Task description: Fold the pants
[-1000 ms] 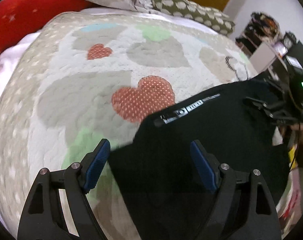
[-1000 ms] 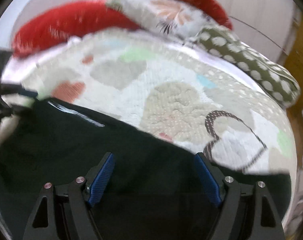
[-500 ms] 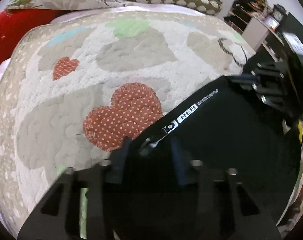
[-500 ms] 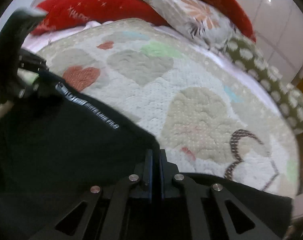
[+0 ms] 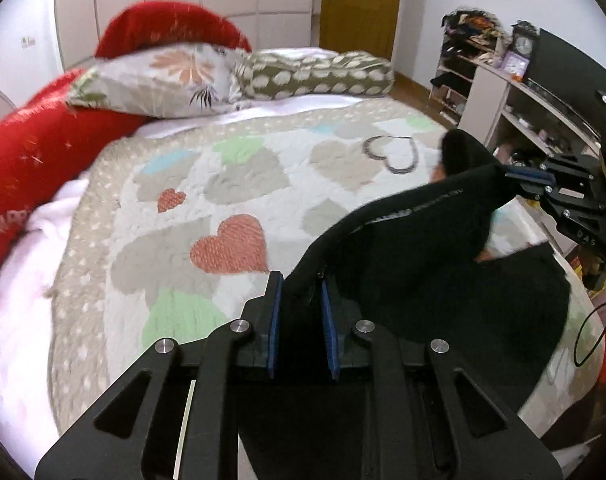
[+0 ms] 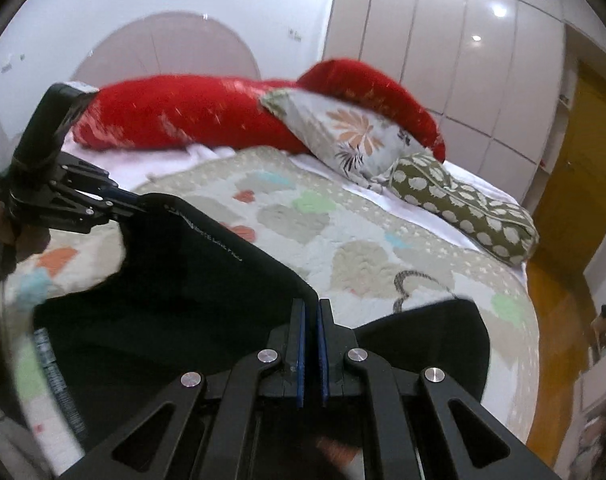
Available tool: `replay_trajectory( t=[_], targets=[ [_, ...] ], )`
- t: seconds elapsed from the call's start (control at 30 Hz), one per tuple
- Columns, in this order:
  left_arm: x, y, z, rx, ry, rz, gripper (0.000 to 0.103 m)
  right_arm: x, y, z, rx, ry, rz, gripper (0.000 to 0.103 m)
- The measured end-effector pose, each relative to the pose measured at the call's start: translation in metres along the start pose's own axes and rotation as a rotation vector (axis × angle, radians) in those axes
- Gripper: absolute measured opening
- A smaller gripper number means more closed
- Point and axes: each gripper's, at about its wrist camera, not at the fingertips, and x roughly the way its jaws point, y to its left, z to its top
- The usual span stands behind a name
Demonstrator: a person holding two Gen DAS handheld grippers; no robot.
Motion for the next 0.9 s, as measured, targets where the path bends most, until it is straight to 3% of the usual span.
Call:
replay_trajectory(
  t=[0.23,0.4,0.5,0.7,0.77,0.83,0.9],
  targets=[
    [-0.051,-0.032,-0.066,-0.082,-0.073,-0.005,0.017,-0.078,0.057,-0.073,0.111,-0.032,0.135,0.005],
    [-0.035,-0.045,-0.122,-0.163,0.033,-0.061,0.017,-0.059,0.086,-0.132,0.209,0.090,0.182,0.005],
    [-0.024,-0.051,-0.142,-0.158,0.127,-0.035,0.017,-0.042,0.088,-0.154,0.266,0.195,0.181,0.005],
    [-0.034,-0.054,-0.142,-0.178,0.128,-0.019,0.017,-0.079,0.067,-0.118,0.260,0.083,0.122,0.018],
    [-0.041,-0.054,-0.139,-0.185,0.110,-0.020,0.017,-0.069,0.051,-0.097,0.278,0.078,0.007,0.043],
    [-0.049,-0.053,-0.136,-0.183,0.088,-0.012,0.017,-0.048,0.034,-0.082,0.310,0.084,-0.065,0.049],
    [-0.054,-0.053,-0.134,-0.173,0.085,-0.007,0.017,-0.014,0.017,-0.070,0.365,0.105,-0.078,0.049]
  ],
)
